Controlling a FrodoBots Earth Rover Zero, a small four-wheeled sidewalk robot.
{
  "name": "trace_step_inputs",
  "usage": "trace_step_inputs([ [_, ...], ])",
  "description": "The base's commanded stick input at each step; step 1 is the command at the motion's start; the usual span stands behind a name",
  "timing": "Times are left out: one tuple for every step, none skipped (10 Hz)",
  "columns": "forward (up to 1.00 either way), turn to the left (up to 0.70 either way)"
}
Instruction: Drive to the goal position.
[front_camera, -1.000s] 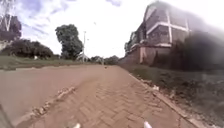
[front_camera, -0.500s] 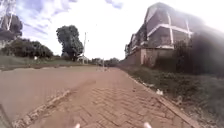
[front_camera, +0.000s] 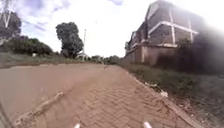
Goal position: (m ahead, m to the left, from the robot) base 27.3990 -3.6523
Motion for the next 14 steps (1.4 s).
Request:
trace_step_inputs([
  [0.5, 0.0],
  [0.5, 0.0],
  [0.5, 0.0],
  [0.5, 0.0],
  [0.5, 0.0],
  [0.5, 0.0],
  [0.5, 0.0],
  [0.5, 0.0],
  [0.5, 0.0],
  [0.5, 0.0],
  [0.5, 0.0],
  [0.5, 0.0],
  [0.5, 0.0],
  [0.5, 0.0],
])
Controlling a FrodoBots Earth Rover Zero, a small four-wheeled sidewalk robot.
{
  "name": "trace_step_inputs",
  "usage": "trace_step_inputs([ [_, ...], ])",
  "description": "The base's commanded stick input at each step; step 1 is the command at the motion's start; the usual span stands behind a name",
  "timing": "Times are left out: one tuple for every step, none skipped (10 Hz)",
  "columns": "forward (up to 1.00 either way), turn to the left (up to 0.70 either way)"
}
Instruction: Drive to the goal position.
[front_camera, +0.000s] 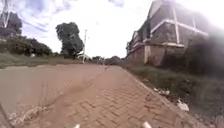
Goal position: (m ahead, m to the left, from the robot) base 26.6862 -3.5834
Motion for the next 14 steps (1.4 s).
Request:
trace_step_inputs([
  [0.5, 0.0],
  [0.5, 0.0],
  [0.5, 0.0],
  [0.5, 0.0],
  [0.5, 0.0],
  [0.5, 0.0],
  [0.5, 0.0],
  [0.5, 0.0],
  [0.5, 0.0],
  [0.5, 0.0],
  [0.5, 0.0],
  [0.5, 0.0],
  [0.5, 0.0],
  [0.5, 0.0],
])
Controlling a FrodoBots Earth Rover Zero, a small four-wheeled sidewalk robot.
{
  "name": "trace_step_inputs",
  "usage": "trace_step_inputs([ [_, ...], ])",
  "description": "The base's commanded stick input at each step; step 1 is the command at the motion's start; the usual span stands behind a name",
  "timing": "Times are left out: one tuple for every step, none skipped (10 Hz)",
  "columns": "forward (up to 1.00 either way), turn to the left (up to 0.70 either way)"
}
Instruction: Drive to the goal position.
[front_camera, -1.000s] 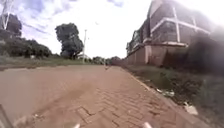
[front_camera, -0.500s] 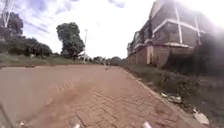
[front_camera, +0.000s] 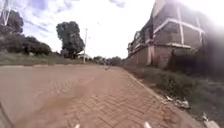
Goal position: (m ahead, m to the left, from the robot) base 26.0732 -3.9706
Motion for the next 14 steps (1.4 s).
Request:
trace_step_inputs([
  [0.5, 0.0],
  [0.5, 0.0],
  [0.5, 0.0],
  [0.5, 0.0],
  [0.5, 0.0],
  [0.5, 0.0],
  [0.5, 0.0],
  [0.5, 0.0],
  [0.5, 0.0],
  [0.5, 0.0],
  [0.5, -0.13],
  [0.5, -0.39],
  [0.5, -0.5],
  [0.5, -0.5],
])
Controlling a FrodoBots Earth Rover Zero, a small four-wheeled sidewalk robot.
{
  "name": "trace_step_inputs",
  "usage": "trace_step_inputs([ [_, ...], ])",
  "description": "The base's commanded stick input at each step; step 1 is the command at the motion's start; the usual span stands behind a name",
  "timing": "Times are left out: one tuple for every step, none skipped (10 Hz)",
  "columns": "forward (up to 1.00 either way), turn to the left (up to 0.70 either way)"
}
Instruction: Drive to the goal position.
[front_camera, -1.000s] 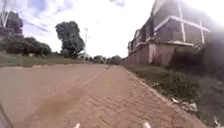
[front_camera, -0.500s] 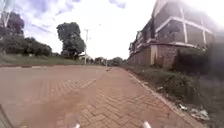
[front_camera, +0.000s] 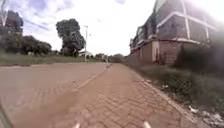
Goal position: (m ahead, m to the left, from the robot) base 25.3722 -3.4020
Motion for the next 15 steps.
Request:
trace_step_inputs([
  [0.5, 0.0],
  [0.5, 0.0],
  [0.5, 0.0],
  [0.5, 0.0],
  [0.5, 0.0],
  [0.5, 0.0],
  [0.5, 0.0],
  [0.5, 0.0],
  [0.5, 0.0],
  [0.5, 0.0],
  [0.5, 0.0],
  [0.5, 0.0],
  [0.5, 0.0],
  [0.5, 0.0],
  [0.5, 0.0],
])
